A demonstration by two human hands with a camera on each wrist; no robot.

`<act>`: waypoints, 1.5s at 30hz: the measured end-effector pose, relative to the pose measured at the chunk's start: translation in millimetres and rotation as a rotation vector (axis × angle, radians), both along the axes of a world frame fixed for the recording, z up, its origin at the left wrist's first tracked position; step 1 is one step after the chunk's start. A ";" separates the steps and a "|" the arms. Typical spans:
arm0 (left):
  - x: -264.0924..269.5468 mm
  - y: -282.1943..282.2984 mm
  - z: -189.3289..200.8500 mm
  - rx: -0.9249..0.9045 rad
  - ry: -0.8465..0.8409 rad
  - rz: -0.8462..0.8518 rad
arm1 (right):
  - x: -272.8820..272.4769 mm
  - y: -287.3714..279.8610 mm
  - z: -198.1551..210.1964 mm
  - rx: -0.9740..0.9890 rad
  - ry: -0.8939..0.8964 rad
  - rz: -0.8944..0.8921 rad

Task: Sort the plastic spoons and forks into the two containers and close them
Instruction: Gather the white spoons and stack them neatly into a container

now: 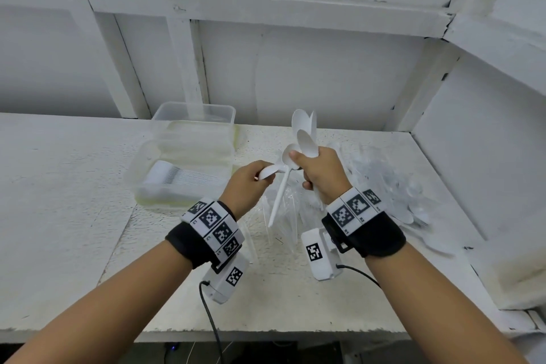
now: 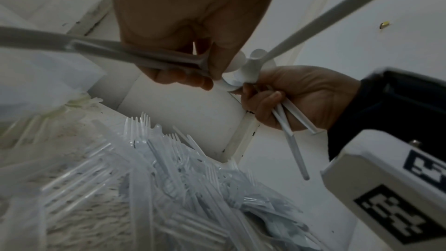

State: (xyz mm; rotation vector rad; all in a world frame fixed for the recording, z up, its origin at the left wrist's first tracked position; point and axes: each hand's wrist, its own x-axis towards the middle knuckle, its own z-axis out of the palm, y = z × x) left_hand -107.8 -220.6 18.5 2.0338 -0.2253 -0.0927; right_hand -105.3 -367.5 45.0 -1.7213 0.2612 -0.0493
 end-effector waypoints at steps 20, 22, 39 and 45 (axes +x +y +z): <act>9.7 -3.7 9.5 -0.818 0.722 -0.239 | 1.3 11.6 -2.7 -0.199 -0.249 0.082; 9.2 -2.2 9.4 -0.863 0.759 -0.290 | 3.0 13.1 -3.6 -0.251 -0.236 0.097; 16.8 0.4 3.7 -0.834 0.579 0.022 | -5.1 3.8 -6.8 0.042 0.000 0.224; 17.7 -6.7 0.1 -0.809 0.436 0.003 | -18.0 11.5 -14.5 -0.063 -0.003 0.268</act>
